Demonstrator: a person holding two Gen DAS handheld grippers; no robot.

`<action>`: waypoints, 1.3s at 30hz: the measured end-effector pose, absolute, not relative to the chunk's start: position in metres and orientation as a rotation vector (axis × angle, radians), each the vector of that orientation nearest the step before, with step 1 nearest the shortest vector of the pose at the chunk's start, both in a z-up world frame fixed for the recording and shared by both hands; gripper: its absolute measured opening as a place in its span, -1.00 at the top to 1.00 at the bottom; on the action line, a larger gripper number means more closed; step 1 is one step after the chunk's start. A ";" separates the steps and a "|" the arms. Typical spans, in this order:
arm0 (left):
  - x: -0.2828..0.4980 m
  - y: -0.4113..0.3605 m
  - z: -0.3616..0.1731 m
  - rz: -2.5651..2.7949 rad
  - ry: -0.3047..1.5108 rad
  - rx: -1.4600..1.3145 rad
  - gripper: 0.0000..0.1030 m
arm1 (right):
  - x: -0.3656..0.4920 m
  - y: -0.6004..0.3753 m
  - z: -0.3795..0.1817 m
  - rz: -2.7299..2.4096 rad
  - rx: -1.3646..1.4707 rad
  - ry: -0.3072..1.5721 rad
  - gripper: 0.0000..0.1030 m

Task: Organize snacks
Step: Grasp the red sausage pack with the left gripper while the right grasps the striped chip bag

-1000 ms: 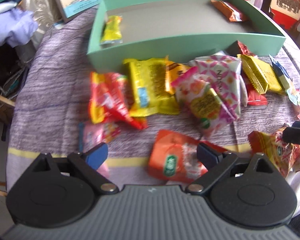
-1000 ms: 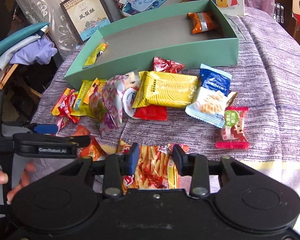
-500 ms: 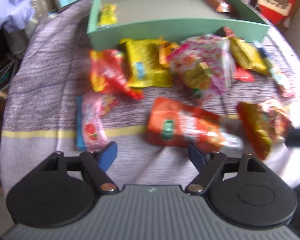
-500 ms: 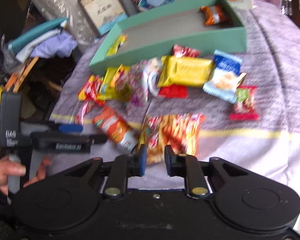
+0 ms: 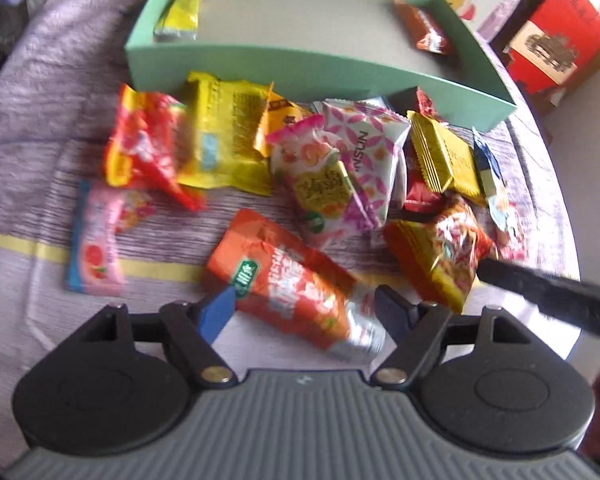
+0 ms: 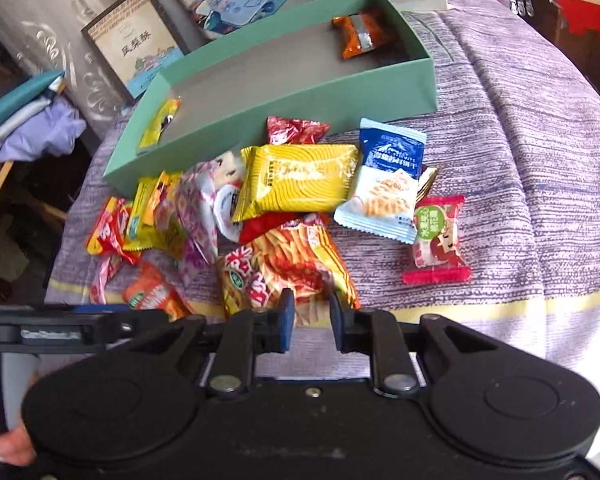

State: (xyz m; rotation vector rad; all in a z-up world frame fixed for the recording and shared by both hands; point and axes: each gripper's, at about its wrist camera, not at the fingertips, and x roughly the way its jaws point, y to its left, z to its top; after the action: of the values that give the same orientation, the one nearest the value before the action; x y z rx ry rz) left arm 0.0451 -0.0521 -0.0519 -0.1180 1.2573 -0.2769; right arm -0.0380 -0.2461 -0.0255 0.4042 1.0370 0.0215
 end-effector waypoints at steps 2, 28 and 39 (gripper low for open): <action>0.050 -0.057 -0.057 -0.249 1.256 -0.136 -0.60 | -0.039 -0.249 -0.026 0.016 0.439 1.036 0.44; 0.024 -0.050 -0.062 -0.329 1.125 0.141 0.23 | 0.009 -0.192 -0.050 -0.171 0.420 1.058 -0.32; 0.020 -0.020 -0.059 -0.389 1.128 0.078 0.24 | -0.030 -0.206 -0.046 -0.002 0.228 1.120 0.13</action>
State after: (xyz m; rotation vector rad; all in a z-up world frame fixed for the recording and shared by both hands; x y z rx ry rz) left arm 0.0203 -0.0198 -0.0592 0.0778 1.1276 -0.3889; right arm -0.0304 -0.2062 -0.0456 0.2283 1.1202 -0.0021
